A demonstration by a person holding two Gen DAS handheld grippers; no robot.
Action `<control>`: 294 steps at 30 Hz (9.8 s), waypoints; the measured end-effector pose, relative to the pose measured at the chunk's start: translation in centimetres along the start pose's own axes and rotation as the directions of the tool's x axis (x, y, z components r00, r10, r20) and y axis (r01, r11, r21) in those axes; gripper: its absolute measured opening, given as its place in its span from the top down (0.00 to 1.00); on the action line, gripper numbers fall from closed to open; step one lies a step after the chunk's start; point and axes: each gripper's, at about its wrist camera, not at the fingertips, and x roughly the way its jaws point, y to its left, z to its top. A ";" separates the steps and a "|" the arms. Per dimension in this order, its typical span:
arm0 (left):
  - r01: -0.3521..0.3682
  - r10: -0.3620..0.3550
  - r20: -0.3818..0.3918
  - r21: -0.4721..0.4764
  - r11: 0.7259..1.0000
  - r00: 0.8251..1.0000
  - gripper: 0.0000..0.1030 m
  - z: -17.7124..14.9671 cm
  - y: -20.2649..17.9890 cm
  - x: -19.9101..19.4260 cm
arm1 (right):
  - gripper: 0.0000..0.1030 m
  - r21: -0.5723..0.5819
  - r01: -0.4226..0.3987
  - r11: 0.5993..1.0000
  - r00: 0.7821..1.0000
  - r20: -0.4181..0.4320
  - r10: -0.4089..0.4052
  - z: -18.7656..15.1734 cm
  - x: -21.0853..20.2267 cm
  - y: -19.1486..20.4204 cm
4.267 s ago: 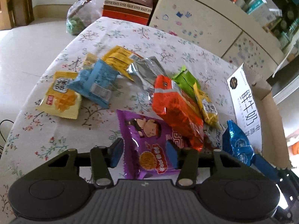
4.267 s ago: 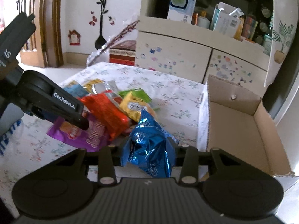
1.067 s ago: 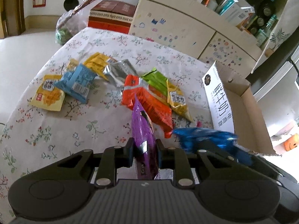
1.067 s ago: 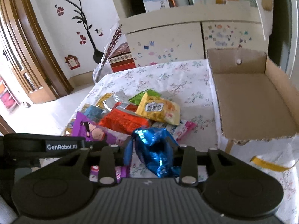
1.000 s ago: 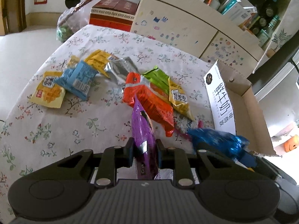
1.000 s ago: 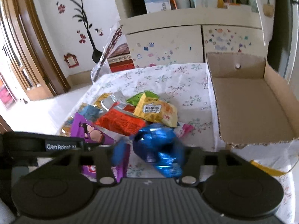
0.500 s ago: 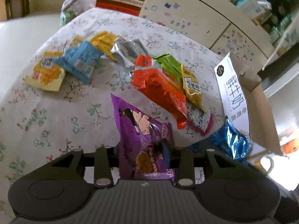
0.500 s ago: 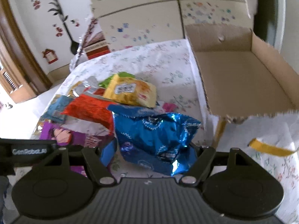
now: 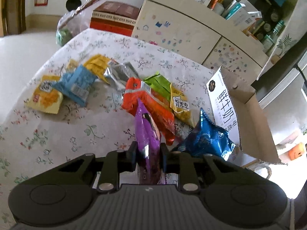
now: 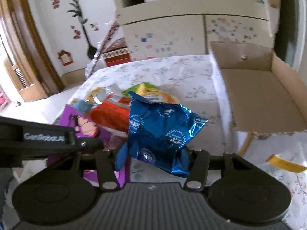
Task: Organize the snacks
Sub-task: 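Lift the purple packet with the left tool while the right tool lifts the blue foil packet, then lower both packets into the cardboard box and open both tools, then withdraw both tools from the box back over the remaining snacks, then grasp the red packet with the left tool while the right tool grasps the yellow packet, then lift the red packet with the left tool while the right tool lifts the yellow packet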
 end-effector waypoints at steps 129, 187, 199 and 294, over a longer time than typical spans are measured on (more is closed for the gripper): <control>-0.009 0.026 -0.039 0.389 0.921 0.999 0.24 -2.0 -12.0 4.7 | 0.25 0.330 0.274 0.903 0.961 -0.073 -0.265 9.8 -2.9 -20.4; -0.095 0.096 -0.010 0.045 0.994 0.995 0.28 6.1 0.8 7.8 | 0.32 0.167 -0.181 0.969 0.981 -0.045 0.191 12.0 4.2 -2.2; -0.264 0.265 -0.010 0.071 0.962 0.964 0.31 4.9 4.4 4.1 | 0.23 0.163 -0.113 0.980 0.983 -0.127 0.135 11.1 6.8 -1.2; -0.279 0.275 -0.168 0.005 0.960 0.946 0.02 5.8 7.8 5.9 | 0.19 -0.420 -0.311 0.853 0.933 -0.304 0.191 2.8 5.4 6.6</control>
